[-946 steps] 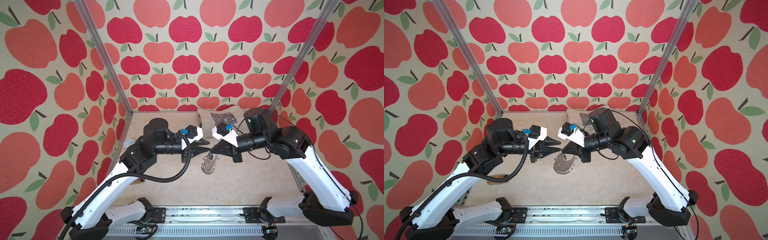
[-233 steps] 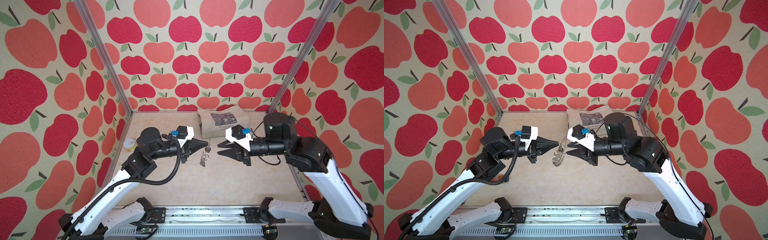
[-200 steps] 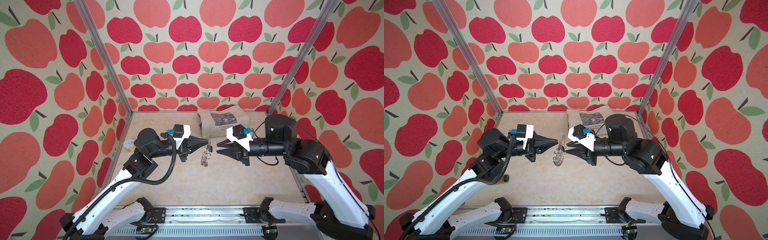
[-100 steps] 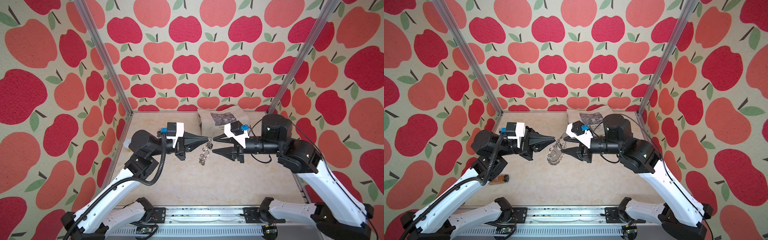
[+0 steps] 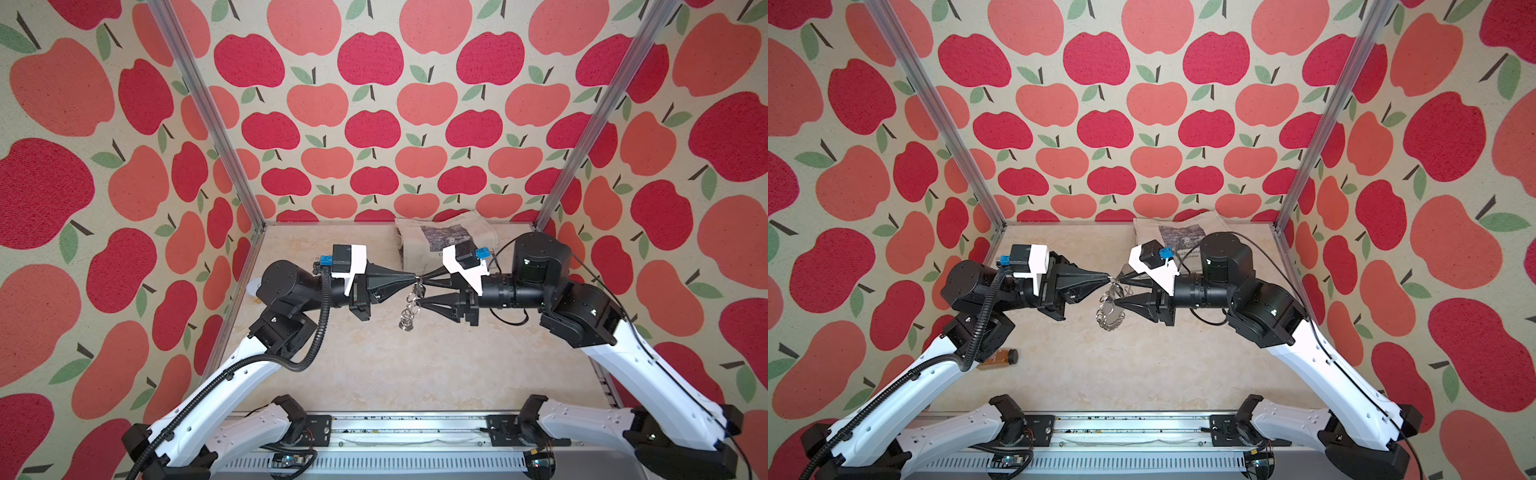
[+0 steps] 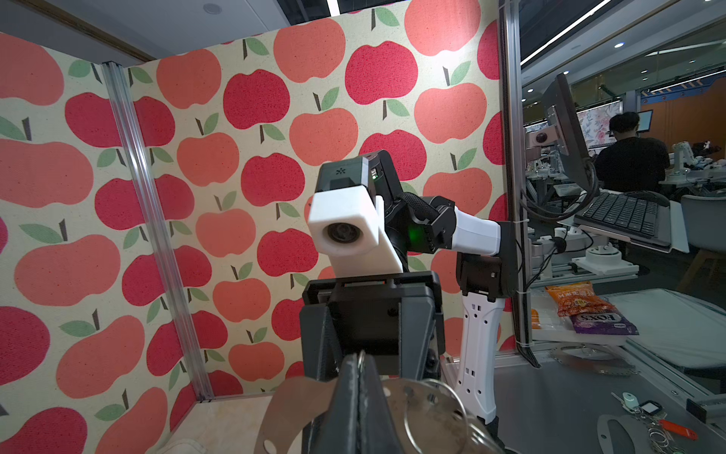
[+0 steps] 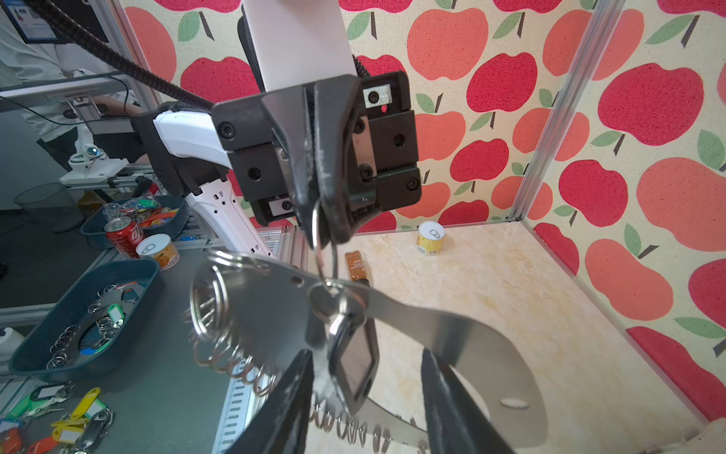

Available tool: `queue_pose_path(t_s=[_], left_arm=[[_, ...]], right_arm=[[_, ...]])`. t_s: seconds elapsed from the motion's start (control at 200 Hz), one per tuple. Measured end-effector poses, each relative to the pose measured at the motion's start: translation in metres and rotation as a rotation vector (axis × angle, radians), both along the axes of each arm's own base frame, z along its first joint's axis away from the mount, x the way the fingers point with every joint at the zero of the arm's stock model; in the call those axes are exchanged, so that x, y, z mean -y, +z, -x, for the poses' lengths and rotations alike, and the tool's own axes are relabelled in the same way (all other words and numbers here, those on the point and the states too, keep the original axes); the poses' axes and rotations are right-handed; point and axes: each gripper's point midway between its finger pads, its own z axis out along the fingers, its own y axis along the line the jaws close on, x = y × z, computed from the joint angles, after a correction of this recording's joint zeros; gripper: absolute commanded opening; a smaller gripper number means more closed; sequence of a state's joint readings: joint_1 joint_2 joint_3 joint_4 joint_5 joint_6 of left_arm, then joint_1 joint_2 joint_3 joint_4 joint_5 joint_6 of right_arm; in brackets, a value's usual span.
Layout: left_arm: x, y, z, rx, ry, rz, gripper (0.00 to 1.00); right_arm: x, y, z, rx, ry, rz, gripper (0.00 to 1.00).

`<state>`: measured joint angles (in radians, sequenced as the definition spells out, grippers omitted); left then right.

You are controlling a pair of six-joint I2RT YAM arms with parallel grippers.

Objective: Put the keys on the keyring

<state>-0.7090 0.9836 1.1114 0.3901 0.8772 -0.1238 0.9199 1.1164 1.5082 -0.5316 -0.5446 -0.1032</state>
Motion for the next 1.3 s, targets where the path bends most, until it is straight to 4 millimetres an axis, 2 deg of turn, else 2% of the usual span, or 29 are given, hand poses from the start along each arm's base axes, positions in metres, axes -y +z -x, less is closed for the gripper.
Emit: queue_pose_path(t_s=[0.295,0.535,0.685,1.096,1.301], left_arm=[[0.0,0.0,0.001,-0.012,-0.008,0.001,0.0],[0.0,0.001,0.001,-0.012,-0.008,0.001,0.0],[-0.001,0.001,0.0,-0.012,-0.005,0.002,0.0],[-0.001,-0.002,-0.002,-0.02,0.01,-0.003,0.0],[0.0,-0.005,-0.003,-0.017,0.015,-0.016,0.0]], right_arm=[[-0.001,0.004,0.003,-0.002,0.02,-0.017,0.31],[-0.002,0.009,0.005,-0.006,0.029,-0.038,0.08],[-0.001,0.009,0.005,-0.012,0.028,-0.034,0.0],[0.005,0.006,0.01,-0.027,0.008,0.018,0.0],[0.014,0.015,0.009,0.005,-0.026,0.061,0.0]])
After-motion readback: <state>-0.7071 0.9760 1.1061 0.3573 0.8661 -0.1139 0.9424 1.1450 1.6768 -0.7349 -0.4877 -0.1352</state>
